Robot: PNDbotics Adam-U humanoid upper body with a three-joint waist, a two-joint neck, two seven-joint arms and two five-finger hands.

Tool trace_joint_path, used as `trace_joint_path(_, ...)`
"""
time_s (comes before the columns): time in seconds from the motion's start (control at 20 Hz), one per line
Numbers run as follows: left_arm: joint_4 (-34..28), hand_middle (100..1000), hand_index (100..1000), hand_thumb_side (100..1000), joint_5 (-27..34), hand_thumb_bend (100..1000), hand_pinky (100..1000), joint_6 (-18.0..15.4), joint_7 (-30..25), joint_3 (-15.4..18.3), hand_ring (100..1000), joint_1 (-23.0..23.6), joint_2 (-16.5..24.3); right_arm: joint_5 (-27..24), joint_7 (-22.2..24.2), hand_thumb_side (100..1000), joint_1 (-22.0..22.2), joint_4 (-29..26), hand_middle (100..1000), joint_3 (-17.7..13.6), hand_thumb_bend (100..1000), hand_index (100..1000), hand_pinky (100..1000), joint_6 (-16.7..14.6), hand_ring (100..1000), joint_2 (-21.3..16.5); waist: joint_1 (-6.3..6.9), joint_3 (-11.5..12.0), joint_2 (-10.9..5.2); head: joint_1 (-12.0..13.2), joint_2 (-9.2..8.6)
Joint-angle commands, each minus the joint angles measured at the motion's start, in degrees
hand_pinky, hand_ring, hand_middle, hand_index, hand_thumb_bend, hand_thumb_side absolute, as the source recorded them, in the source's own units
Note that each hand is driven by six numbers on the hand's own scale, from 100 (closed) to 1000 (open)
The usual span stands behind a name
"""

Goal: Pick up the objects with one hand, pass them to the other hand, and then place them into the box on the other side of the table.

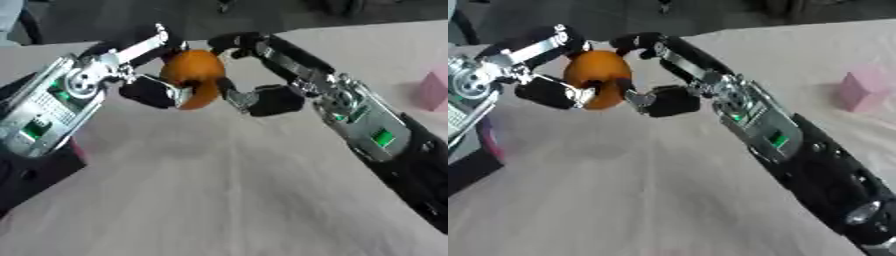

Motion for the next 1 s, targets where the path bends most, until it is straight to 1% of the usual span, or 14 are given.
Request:
trace_joint_path(0.05, 1.1, 411, 398, 134, -1.3, 100, 726, -0.6, 1.9, 2.2, 536, -0.2, 2.8, 1.1, 0.5, 744, -0.5, 0.1, 844, -1.1, 100, 941, 906, 0.6, 971, -1.1, -0.06, 0.0, -1.31, 0.5, -0.02)
trace_joint_path(0.1, 1.3, 407, 396, 136, -1.3, 100, 724, -0.7, 2.4, 2.6, 533, 0.2, 3.4, 1.5, 0.3, 764, -0.4, 0.3, 848, -1.2, 100, 944, 907, 1.0, 974, -1.1, -0.03, 0.0, -1.31, 0.6, 0.04)
trace_joint_path(0.2, 1.4, 400, 393, 133, -1.1, 100, 722, -0.7, 3.2, 3.3, 532, 1.1, 5.0, 2.2, 0.0, 773, -0.3, 0.4, 849, -1.5, 100, 944, 907, 1.9, 974, -1.2, 0.04, -0.1, -1.33, 1.1, 0.12)
trace_joint_path(0.35, 1.2, 396, 391, 129, -0.7, 100, 719, -0.5, 4.0, 4.6, 532, 2.6, 8.4, 2.6, -0.3, 767, 0.0, 0.4, 847, -1.5, 100, 940, 904, 2.8, 971, -1.6, 0.16, -0.2, -1.38, 1.5, 0.06)
trace_joint_path(0.45, 0.8, 396, 392, 127, -0.2, 100, 719, -0.2, 5.0, 6.0, 533, 3.9, 10.8, 2.9, -0.4, 723, 0.2, 0.4, 843, -1.6, 100, 933, 901, 3.5, 967, -1.8, 0.26, -0.1, -1.41, 2.0, 0.03)
trace_joint_path(0.5, 0.6, 397, 394, 128, 0.0, 100, 719, 0.0, 5.6, 6.8, 534, 4.6, 12.0, 3.0, -0.6, 656, 0.3, 0.3, 839, -1.6, 100, 922, 898, 3.8, 962, -1.9, 0.29, -0.1, -1.43, 2.5, 0.00)
trace_joint_path(0.7, -0.1, 403, 400, 139, 1.5, 100, 722, 1.3, 7.8, 10.4, 535, 7.7, 16.8, 2.8, -1.6, 505, 0.5, -0.2, 818, -1.9, 100, 902, 887, 5.2, 944, -2.5, 0.29, 0.0, -1.46, 5.0, -0.20)
trace_joint_path(0.85, -1.1, 405, 404, 132, 2.7, 100, 721, 2.1, 9.9, 13.1, 537, 10.5, 20.5, 2.8, -2.1, 462, 0.9, -0.5, 803, -2.3, 100, 886, 884, 6.1, 936, -3.1, 0.27, 0.0, -1.49, 6.9, -0.10)
trace_joint_path(1.0, 0.0, 409, 415, 135, 2.9, 100, 721, 3.0, 11.8, 15.1, 538, 13.1, 23.3, 3.0, -2.4, 445, 1.2, -0.5, 795, -2.6, 100, 877, 882, 6.7, 932, -3.2, 0.08, -0.1, -1.49, 7.9, 0.01)
